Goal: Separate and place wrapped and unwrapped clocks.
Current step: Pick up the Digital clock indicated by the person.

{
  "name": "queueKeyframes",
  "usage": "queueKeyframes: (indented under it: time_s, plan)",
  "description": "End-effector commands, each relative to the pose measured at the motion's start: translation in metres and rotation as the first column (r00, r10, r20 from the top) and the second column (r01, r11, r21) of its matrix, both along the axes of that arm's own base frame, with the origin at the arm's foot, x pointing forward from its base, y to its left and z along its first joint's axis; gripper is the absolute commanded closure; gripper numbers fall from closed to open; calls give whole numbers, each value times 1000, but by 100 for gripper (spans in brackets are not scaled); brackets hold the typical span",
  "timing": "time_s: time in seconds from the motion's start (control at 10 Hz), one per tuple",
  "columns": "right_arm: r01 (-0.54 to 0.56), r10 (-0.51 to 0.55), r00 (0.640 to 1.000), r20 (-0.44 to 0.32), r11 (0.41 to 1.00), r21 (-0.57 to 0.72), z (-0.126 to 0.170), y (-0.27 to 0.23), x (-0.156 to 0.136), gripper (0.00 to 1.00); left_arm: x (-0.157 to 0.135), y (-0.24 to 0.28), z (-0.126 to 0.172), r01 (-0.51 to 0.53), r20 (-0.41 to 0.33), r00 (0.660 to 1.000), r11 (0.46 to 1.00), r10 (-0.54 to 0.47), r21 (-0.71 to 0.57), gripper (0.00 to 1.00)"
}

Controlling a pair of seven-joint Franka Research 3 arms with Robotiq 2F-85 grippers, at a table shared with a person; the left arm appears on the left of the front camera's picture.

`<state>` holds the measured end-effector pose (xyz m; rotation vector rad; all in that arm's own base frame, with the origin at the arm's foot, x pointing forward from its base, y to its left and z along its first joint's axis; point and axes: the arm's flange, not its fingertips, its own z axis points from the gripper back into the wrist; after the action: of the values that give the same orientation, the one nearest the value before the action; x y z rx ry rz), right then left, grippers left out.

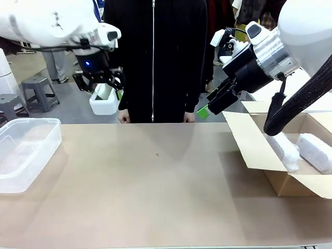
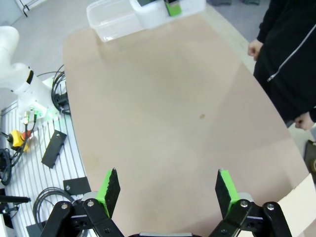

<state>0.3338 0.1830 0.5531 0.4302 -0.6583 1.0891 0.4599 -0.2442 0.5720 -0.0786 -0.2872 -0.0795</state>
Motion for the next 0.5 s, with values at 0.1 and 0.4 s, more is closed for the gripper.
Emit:
queueKeyframes:
  time_s: [0.1, 0.4]
  plan:
    - [-13, 13, 1000, -5, 1000, 4, -3, -1, 0, 0, -29, 35, 20, 87, 22, 996, 996, -86, -23, 60]
    - [-13, 13, 1000, -5, 1000, 4, -3, -1, 0, 0, -30, 29, 31, 67, 35, 997, 998, -66, -2, 60]
